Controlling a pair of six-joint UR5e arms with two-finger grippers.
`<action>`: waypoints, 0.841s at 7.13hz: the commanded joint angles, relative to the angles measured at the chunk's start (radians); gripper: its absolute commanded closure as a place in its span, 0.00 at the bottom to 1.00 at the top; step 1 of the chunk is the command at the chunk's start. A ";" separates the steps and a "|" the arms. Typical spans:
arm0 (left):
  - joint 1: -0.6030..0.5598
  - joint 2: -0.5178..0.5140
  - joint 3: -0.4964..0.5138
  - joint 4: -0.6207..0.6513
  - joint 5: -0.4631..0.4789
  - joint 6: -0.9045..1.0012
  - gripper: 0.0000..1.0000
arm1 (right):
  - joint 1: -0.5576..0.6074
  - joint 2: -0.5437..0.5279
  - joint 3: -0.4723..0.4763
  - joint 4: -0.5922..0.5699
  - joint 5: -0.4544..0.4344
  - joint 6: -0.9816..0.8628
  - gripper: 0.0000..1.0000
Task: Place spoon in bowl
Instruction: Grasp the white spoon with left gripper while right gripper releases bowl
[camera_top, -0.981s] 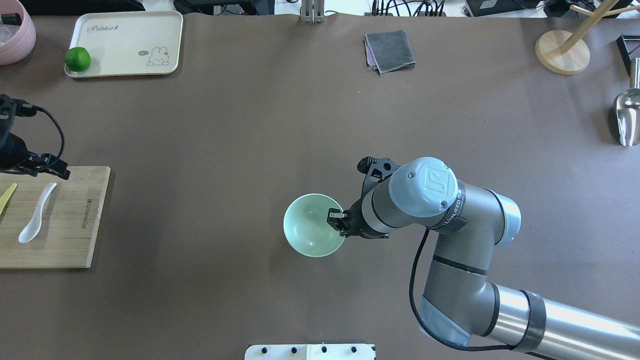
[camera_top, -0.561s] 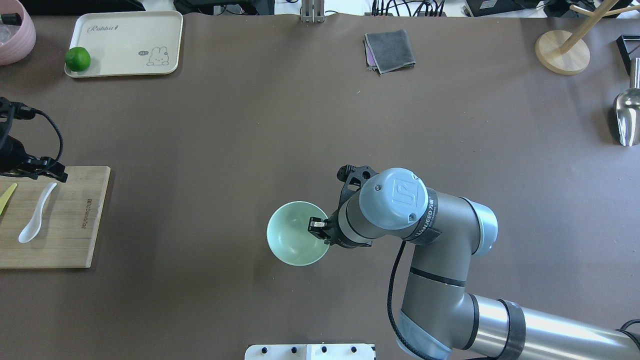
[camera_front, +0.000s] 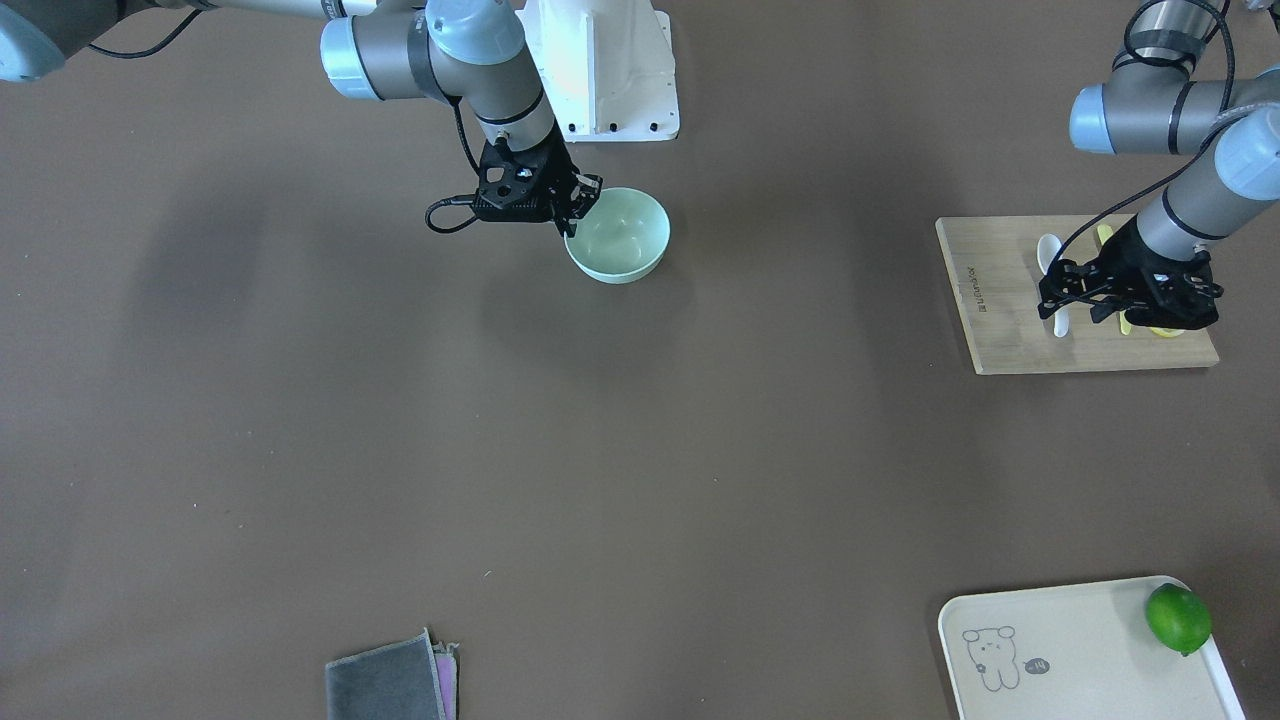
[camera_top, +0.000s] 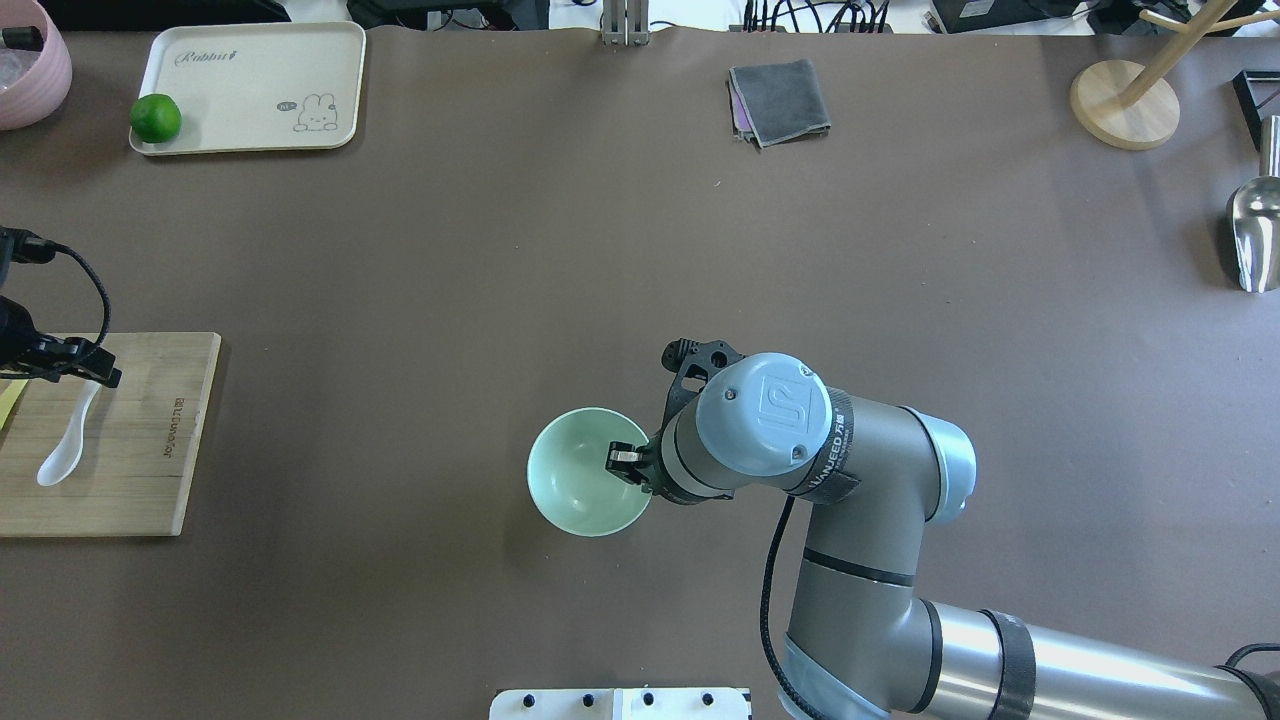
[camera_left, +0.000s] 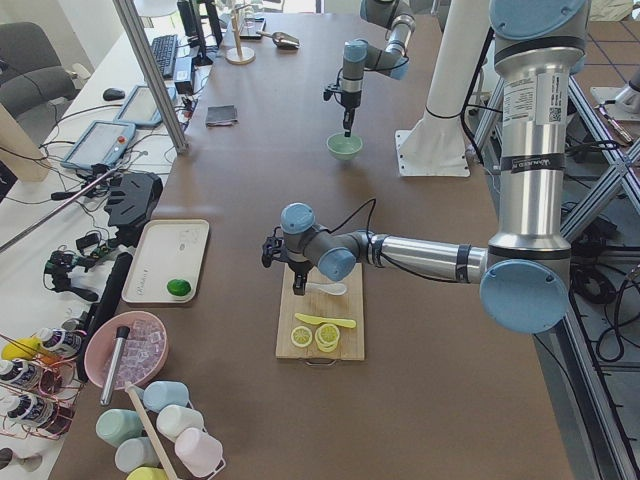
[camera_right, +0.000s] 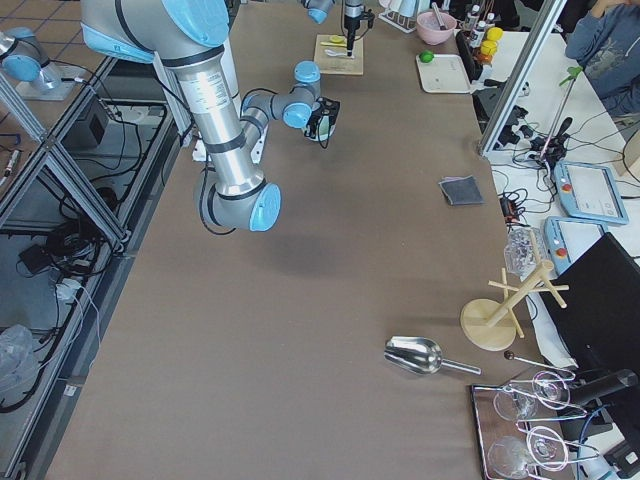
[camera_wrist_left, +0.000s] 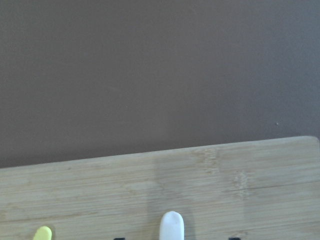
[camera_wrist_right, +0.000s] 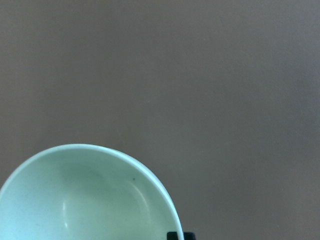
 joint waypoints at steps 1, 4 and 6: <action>0.019 0.021 0.000 -0.014 0.001 -0.004 0.26 | -0.002 -0.002 0.000 -0.002 -0.014 0.000 0.00; 0.028 0.036 0.003 -0.036 0.001 -0.004 0.54 | 0.048 -0.021 0.088 -0.075 0.015 -0.013 0.00; 0.034 0.036 0.000 -0.036 -0.003 -0.005 1.00 | 0.088 -0.053 0.147 -0.100 0.067 -0.016 0.00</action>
